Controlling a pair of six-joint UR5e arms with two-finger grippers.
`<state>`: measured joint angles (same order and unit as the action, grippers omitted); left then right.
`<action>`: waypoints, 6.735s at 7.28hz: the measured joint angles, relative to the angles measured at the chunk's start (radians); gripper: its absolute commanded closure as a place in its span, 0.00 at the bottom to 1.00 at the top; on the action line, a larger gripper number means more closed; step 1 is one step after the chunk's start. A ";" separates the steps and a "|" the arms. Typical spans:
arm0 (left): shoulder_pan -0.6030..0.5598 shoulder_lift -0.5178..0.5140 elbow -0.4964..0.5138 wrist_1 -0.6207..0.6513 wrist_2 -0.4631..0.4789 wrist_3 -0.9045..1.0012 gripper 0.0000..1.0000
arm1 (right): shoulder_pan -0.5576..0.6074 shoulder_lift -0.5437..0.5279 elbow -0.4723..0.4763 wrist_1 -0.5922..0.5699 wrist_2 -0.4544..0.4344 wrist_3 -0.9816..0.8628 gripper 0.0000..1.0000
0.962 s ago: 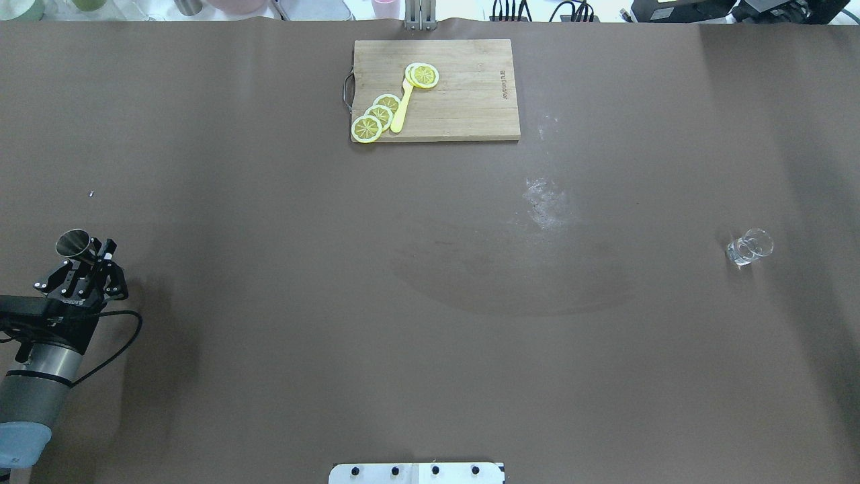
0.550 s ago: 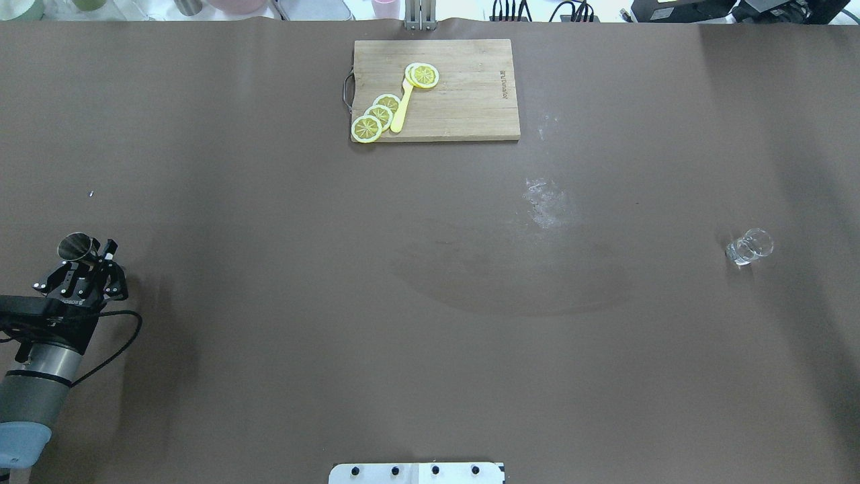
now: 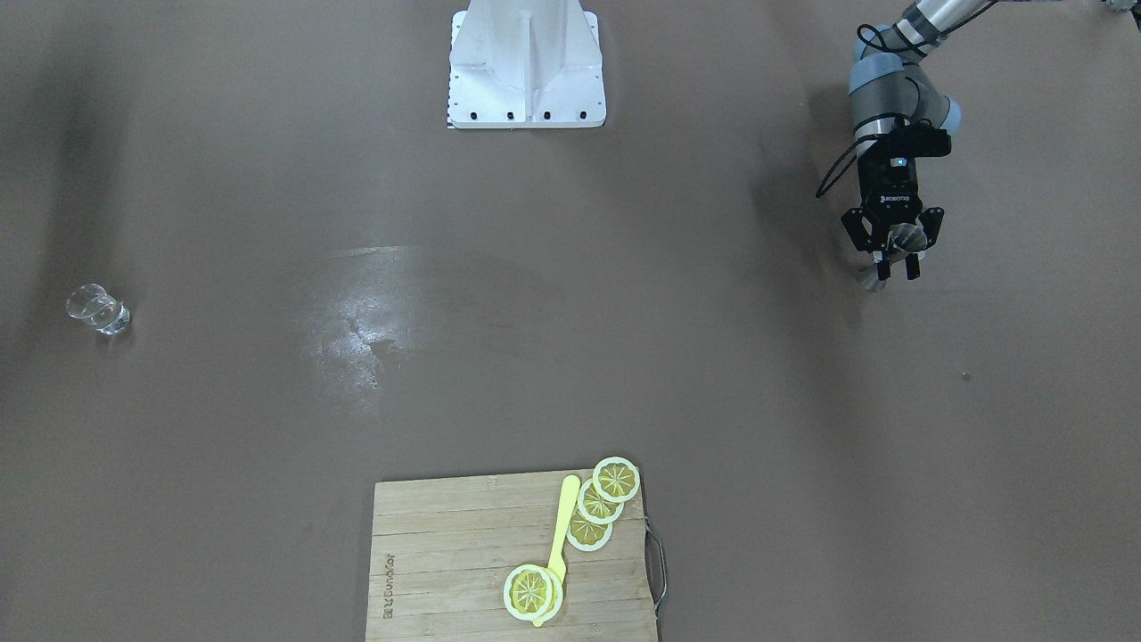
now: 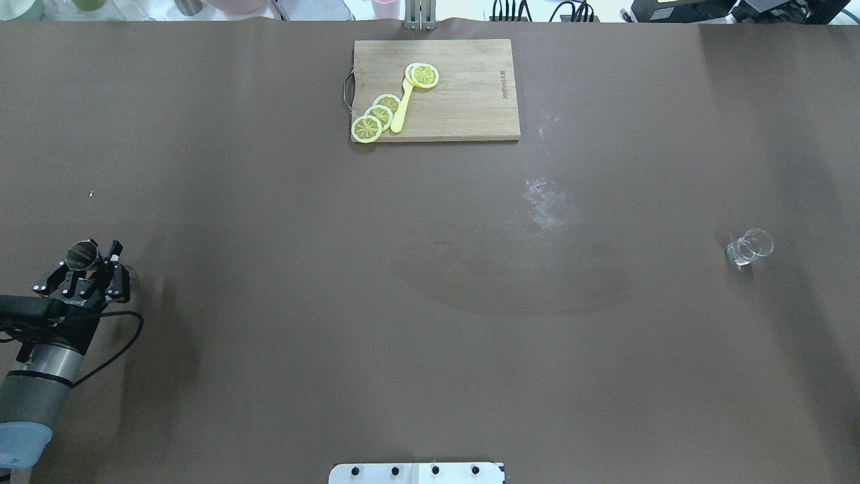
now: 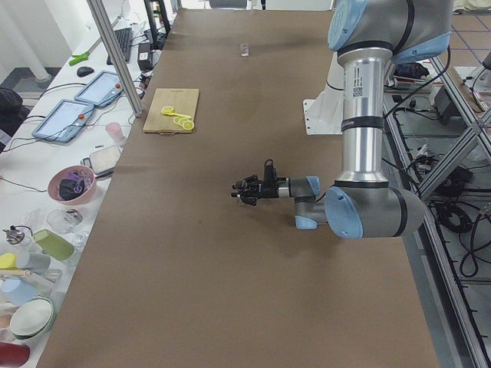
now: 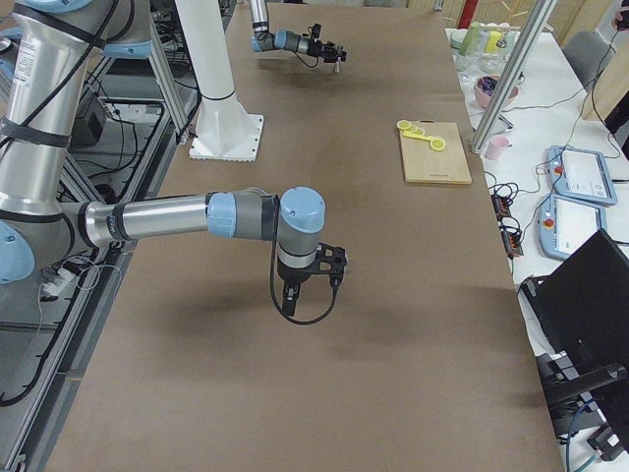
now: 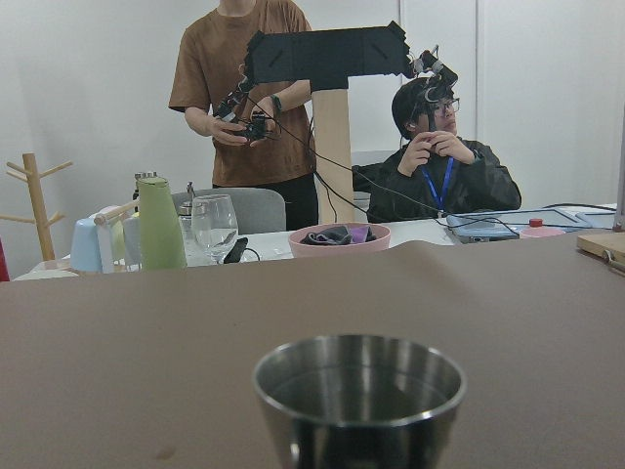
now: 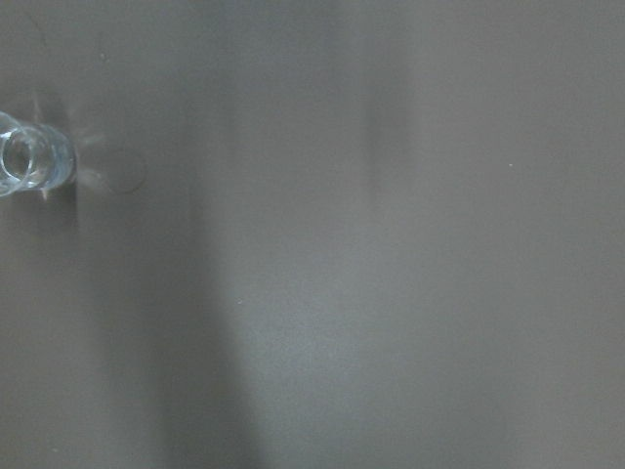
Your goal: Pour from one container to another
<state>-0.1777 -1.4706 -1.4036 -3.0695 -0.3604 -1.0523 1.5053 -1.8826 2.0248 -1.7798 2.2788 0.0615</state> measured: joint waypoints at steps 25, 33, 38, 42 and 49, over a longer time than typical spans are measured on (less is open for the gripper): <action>-0.279 0.086 -0.546 0.371 -0.936 0.276 0.02 | 0.073 0.040 -0.164 0.107 0.073 -0.022 0.00; -0.870 -0.272 -0.461 1.063 -1.777 0.607 0.01 | 0.073 0.041 -0.163 0.108 0.074 -0.021 0.00; -1.133 -0.382 -0.281 1.352 -1.901 0.972 0.02 | 0.072 0.044 -0.162 0.112 0.074 -0.021 0.00; -1.274 -0.266 -0.269 1.371 -2.023 1.056 0.02 | 0.073 0.045 -0.163 0.112 0.074 -0.022 0.00; -1.382 0.080 -0.338 1.403 -2.058 1.064 0.02 | 0.072 0.049 -0.164 0.129 0.074 -0.021 0.00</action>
<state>-1.5601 -1.3904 -1.7419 -1.6661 -2.4185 0.0117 1.5775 -1.8332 1.8610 -1.6509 2.3531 0.0404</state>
